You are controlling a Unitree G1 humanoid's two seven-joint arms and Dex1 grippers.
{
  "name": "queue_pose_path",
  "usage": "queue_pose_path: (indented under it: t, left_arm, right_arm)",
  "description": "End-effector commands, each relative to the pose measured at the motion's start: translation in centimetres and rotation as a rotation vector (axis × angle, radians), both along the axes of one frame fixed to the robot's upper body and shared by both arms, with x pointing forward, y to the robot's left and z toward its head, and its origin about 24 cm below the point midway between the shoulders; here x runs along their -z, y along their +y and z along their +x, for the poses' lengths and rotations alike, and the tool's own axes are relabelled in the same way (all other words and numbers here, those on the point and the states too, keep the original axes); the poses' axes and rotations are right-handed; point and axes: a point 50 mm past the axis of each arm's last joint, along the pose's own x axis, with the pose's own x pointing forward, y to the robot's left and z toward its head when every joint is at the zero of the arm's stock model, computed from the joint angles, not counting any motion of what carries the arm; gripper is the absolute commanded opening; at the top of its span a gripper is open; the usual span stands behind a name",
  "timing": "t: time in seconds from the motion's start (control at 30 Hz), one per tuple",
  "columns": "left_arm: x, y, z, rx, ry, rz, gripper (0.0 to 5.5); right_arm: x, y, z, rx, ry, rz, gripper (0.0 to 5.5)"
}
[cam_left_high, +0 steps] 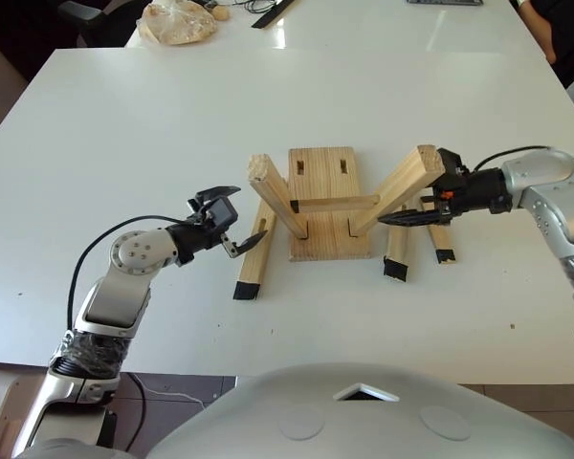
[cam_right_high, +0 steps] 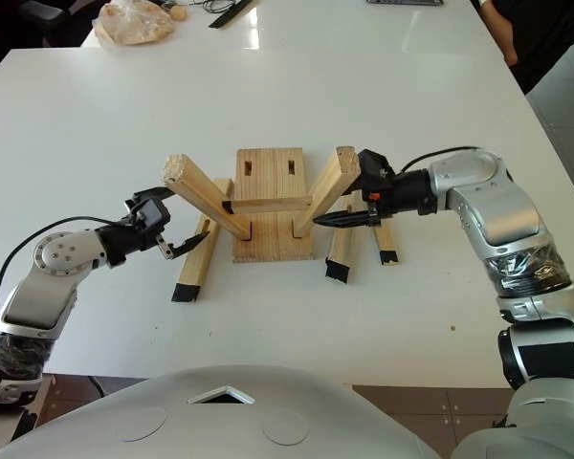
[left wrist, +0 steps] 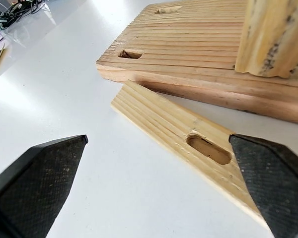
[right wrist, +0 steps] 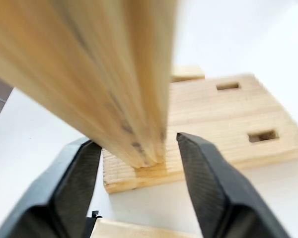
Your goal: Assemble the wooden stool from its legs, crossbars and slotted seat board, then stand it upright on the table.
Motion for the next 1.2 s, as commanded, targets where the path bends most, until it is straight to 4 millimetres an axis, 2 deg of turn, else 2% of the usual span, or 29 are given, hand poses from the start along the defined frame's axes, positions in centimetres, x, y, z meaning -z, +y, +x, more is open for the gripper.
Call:
queue_pose_path:
  t: [0.03,0.17,0.27,0.37,0.53,0.6,0.67,0.77,0.87,0.97,1.07,1.13,1.17,1.2]
  left_arm:
    - [-0.3,0.3,0.6,-0.04,-0.035,-0.004,5.29]
    - [-1.2,0.7,1.2,-0.097,-0.086,-0.044,5.29]
    - [-4.5,2.0,2.6,-0.301,-0.189,-0.297,5.29]
    - [-7.9,2.1,2.7,-0.357,-0.236,-0.524,5.29]
    - [-13.7,-1.3,1.2,-0.23,-0.262,-0.826,5.29]
    - [-15.8,-3.3,0.8,-0.16,-0.269,-0.907,5.29]
    - [-17.0,-5.0,0.7,-0.105,-0.266,-0.949,5.29]
    - [-17.8,-6.0,0.6,-0.063,-0.254,-0.983,5.29]
    - [-18.8,-6.6,0.3,-0.004,-0.243,-1.02,5.29]
    - [-19.3,-6.9,0.3,0.007,-0.227,-1.055,5.29]
    - [-19.0,-7.2,0.3,-0.003,-0.207,-1.063,5.29]
    - [-18.0,-7.5,0.4,-0.029,-0.184,-1.048,5.29]
    - [-16.9,-7.8,0.5,-0.035,-0.159,-1.022,5.29]
    - [-14.9,-8.1,0.7,-0.063,-0.106,-0.986,5.29]
  right_arm:
    - [-1.0,-0.1,1.4,0.11,-0.087,0.014,3.28]
    - [-1.9,-0.8,0.1,0.116,-0.093,0.045,3.28]
    - [-3.0,-2.3,-1.6,0.136,-0.092,0.092,3.28]
    - [-4.0,-3.4,-3.1,0.163,-0.085,0.152,3.28]
    - [-8.1,-3.5,-4.3,0.184,-0.127,0.379,3.28]
    - [-10.1,-3.5,-3.7,0.216,-0.159,0.509,3.28]
    - [-11.5,-3.2,-2.4,0.272,-0.193,0.62,3.28]
    - [-12.5,-1.1,-1.0,0.283,-0.212,0.697,3.28]
    - [-14.1,1.2,-0.8,0.246,-0.246,0.759,3.28]
    - [-15.5,2.4,-0.5,0.267,-0.272,0.83,3.28]
    - [-14.6,3.1,-0.3,0.309,-0.264,0.806,3.28]
    - [-13.2,3.4,-0.5,0.324,-0.246,0.763,3.28]
    - [-12.3,3.5,-0.5,0.336,-0.228,0.732,3.28]
    - [-10.8,3.8,-0.8,0.343,-0.205,0.68,3.28]
